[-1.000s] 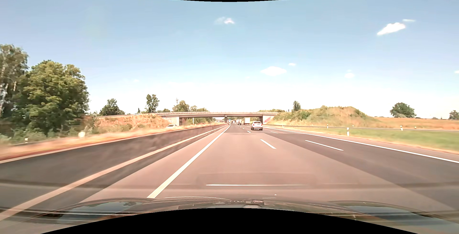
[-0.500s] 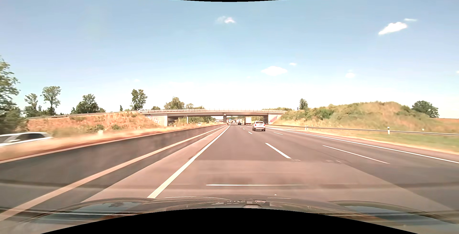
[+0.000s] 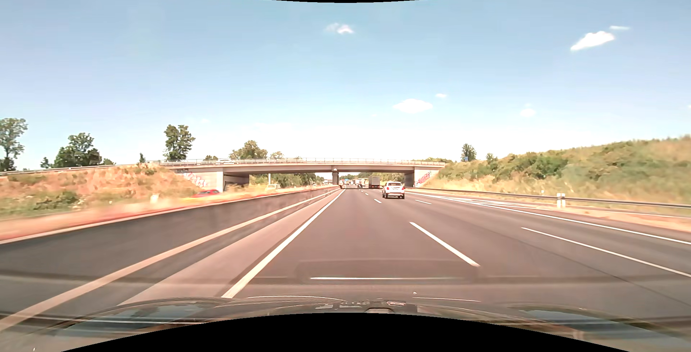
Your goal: Follow the waypoints while adhering to traffic rules and regulations
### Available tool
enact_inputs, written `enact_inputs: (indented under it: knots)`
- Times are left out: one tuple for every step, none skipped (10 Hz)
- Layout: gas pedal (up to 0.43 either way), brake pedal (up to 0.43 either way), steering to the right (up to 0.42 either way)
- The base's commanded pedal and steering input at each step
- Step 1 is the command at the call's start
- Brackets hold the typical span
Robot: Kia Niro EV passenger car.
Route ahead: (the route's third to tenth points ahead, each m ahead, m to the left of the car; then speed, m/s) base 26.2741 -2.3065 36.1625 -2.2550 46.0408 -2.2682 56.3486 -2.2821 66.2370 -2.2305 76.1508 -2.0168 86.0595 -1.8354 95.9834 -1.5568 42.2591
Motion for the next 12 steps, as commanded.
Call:
enact_inputs:
  knots:
    - [0.669, 0.000, -0.002]
    - [0.669, 0.000, -0.002]
    - [0.669, 0.000, -0.003]
    - [0.669, 0.000, -0.003]
    - [0.669, 0.000, -0.004]
    - [0.661, 0.000, -0.004]
    - [0.661, 0.000, -0.004]
    - [0.661, 0.000, -0.004]
    - [0.661, 0.000, -0.005]
    - [0.661, 0.000, -0.004]
    - [0.661, 0.000, -0.004]
    - [0.661, 0.000, -0.004]
